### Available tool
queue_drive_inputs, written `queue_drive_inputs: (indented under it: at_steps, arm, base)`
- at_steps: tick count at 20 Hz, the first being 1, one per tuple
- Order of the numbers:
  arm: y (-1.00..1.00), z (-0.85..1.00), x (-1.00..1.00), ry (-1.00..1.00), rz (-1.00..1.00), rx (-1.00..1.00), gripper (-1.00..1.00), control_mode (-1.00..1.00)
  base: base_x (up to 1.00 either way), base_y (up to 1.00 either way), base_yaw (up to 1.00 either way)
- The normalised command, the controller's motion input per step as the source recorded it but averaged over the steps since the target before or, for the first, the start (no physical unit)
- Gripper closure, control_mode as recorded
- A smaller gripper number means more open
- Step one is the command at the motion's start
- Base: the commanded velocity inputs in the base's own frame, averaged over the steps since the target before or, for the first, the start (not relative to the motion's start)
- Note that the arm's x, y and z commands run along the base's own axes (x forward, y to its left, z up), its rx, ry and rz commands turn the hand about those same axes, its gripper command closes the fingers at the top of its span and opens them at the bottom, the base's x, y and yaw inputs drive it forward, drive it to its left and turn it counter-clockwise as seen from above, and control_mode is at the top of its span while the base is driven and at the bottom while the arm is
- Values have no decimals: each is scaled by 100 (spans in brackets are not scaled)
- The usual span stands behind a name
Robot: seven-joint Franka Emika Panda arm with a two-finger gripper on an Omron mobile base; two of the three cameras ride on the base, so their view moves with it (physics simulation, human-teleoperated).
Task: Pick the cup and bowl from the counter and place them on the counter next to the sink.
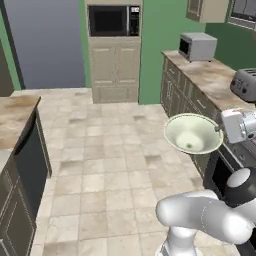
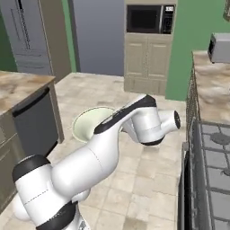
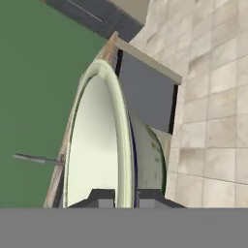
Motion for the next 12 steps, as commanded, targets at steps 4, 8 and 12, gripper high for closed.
queue_drive_inputs:
  at_steps: [4,8,12]
  arm:
    - [0,0,0,0,0,0,100,100]
    - [0,0,0,0,0,0,100,100]
    - [0,0,0,0,0,0,100,100]
  base:
    - [54,0,93]
    - [47,0,95]
    - [38,0,97]
